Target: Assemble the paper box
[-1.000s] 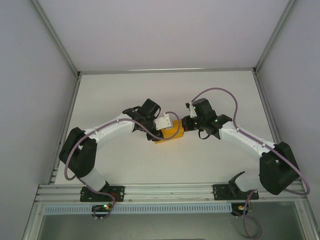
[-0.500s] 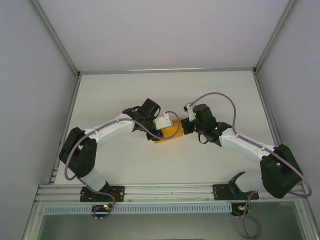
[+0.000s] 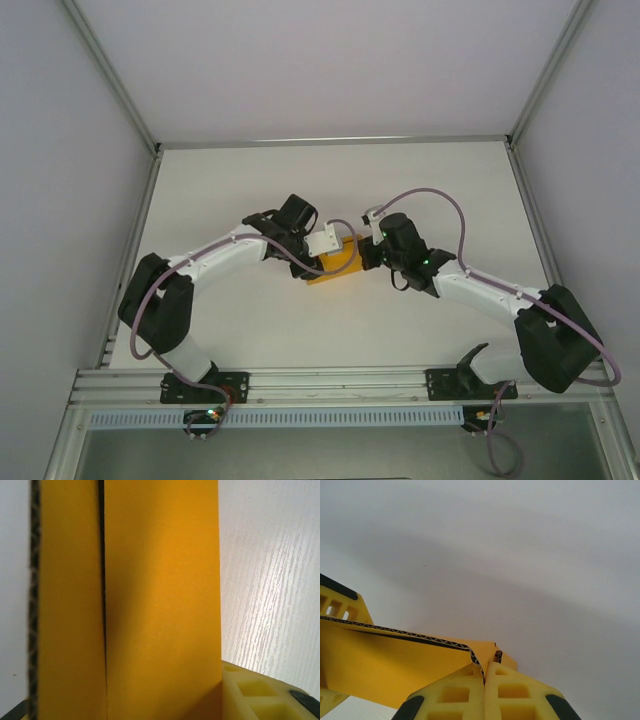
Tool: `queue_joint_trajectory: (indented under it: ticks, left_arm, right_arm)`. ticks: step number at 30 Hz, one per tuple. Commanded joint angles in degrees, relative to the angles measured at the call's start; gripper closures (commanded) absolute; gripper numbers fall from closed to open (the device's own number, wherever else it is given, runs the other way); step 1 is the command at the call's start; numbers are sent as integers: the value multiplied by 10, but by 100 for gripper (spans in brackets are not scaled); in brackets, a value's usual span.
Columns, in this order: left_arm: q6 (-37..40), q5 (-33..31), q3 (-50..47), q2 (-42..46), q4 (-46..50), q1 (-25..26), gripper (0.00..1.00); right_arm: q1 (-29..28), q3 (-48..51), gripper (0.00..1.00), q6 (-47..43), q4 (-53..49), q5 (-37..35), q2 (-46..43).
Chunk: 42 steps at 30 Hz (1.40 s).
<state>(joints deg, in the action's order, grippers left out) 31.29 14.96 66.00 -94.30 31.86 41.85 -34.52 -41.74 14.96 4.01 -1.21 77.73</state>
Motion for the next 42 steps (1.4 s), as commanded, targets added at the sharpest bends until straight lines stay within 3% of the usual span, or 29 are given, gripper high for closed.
queue_joint_trajectory:
  ticks: [1,7,14,19,24,28,29,30,35,40,42]
  left_arm:
    - [16,-2,13,-23,-9,4,57]
    - [15,2,18,-22,-8,4,57]
    - [11,-7,13,-18,-20,1,53]
    - [7,-4,15,-14,-18,1,50]
    - [-9,-19,15,4,-27,1,33]
    - [-26,-34,12,29,-34,1,13]
    - [-30,-38,9,37,-38,2,2]
    - [-35,-41,4,48,-43,2,0]
    - [-82,-60,-31,115,-79,2,0]
    - [-212,-170,-48,188,-45,-3,0]
    - [-265,-191,-50,211,-10,-9,11]
  right_arm:
    - [-39,34,100,37,-101,49,36]
    - [-52,12,100,66,-165,39,26]
    - [-53,105,100,61,-53,35,15]
    - [-53,93,100,67,-61,21,19]
    - [-54,51,100,83,-120,-11,34]
    - [-58,15,100,107,-175,-40,32]
    - [-61,6,100,112,-188,-50,32]
    - [-65,-2,100,120,-202,-66,33]
    - [-73,-28,100,135,-230,-88,48]
    - [-78,-55,100,142,-255,-97,65]
    - [-79,-71,100,145,-269,-100,73]
